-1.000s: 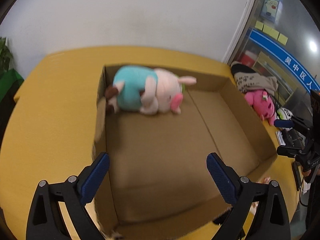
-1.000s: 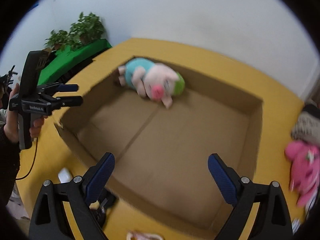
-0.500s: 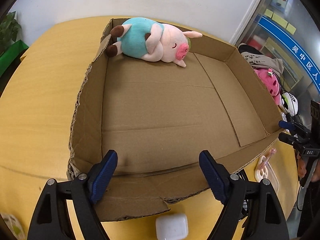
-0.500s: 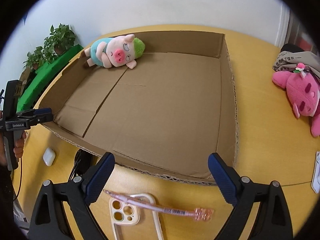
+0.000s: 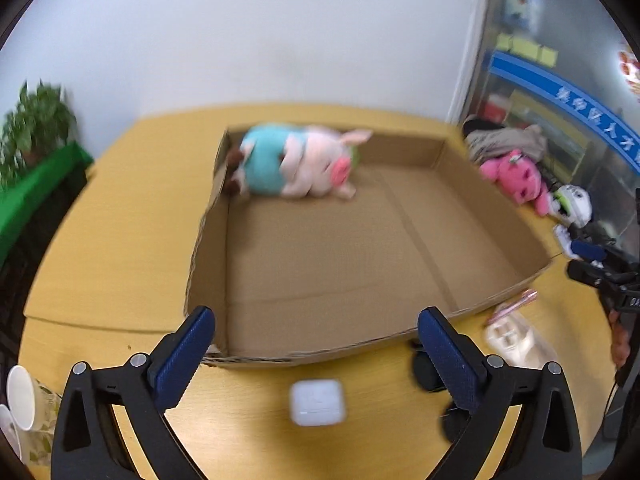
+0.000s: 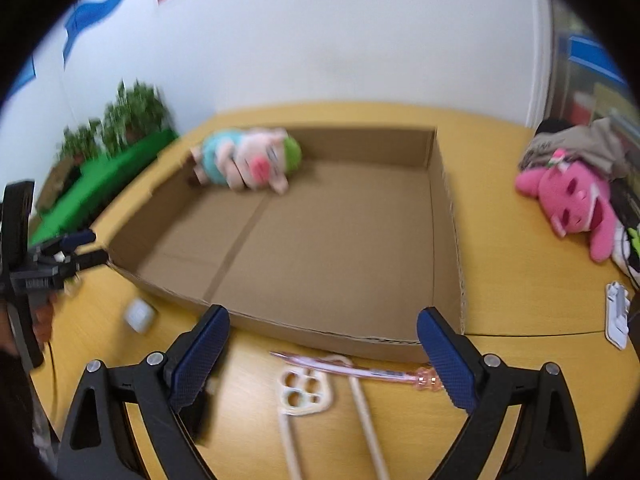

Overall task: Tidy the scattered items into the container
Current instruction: 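Open the left gripper and withdraw both grippers toward the black sunglasses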

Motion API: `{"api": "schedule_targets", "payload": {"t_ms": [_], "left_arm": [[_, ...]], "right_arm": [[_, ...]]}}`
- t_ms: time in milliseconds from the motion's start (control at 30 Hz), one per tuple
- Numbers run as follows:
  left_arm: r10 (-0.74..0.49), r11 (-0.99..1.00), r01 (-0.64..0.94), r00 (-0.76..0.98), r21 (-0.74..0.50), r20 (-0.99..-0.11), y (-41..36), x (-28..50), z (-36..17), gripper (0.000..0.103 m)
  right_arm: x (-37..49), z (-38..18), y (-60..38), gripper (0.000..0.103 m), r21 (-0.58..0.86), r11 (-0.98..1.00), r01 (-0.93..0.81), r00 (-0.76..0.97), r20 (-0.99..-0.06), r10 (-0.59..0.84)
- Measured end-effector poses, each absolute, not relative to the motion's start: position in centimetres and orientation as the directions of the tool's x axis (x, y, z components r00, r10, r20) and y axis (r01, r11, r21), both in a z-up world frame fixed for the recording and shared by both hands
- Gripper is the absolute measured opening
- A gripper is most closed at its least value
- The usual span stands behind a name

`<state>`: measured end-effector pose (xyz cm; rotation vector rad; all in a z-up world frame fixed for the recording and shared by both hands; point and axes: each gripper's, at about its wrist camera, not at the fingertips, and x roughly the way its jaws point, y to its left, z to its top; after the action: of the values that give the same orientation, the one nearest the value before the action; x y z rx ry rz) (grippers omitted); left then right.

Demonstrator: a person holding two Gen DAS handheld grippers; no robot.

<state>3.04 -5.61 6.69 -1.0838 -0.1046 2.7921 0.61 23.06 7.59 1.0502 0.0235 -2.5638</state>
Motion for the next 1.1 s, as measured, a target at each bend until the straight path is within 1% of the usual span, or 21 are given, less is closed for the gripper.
{"api": "schedule_targets", "payload": {"t_ms": [133, 233, 300, 433, 733, 1000, 1100], "left_arm": [[0.187, -0.982, -0.127, -0.769, -0.140, -0.611, -3.6, 4.9, 8.5, 0.103], [0.236, -0.970, -0.149, -0.771, -0.193, -0.592, -2.3, 5.9, 8.7, 0.103], [0.226, -0.973, -0.147, -0.778, -0.180, -0.587, -1.5, 6.1, 8.7, 0.103], [0.206, -0.978, -0.143, -0.781, -0.152, -0.589, -0.4, 6.5, 8.5, 0.103], [0.245, -0.967, -0.146, -0.764, -0.210, -0.597, 0.3, 6.6, 7.6, 0.103], [0.251, -0.967, -0.165, -0.761, -0.194, -0.599, 1.1, 6.6, 7.3, 0.103], [0.249, -0.967, -0.164, -0.764, -0.195, -0.595, 1.3, 6.8, 7.2, 0.103]], "right_arm": [[2.9, 8.9, 22.5, 0.096, 0.078, -0.955, 0.287, -0.734, -0.622, -0.271], [3.9, 8.9, 22.1, 0.096, 0.042, -0.965, 0.259, -0.759, -0.609, -0.231], [4.5, 8.7, 21.6, 0.096, 0.025, -0.965, 0.262, -0.757, -0.615, -0.221], [5.4, 8.4, 21.0, 0.096, 0.004, -0.964, 0.266, -0.758, -0.617, -0.212], [6.1, 8.2, 20.2, 0.096, -0.019, -0.959, 0.283, -0.756, -0.620, -0.211], [6.2, 7.8, 20.0, 0.096, 0.017, -0.957, 0.289, -0.743, -0.626, -0.235], [6.6, 7.8, 19.5, 0.096, 0.008, -0.954, 0.299, -0.742, -0.627, -0.237]]}}
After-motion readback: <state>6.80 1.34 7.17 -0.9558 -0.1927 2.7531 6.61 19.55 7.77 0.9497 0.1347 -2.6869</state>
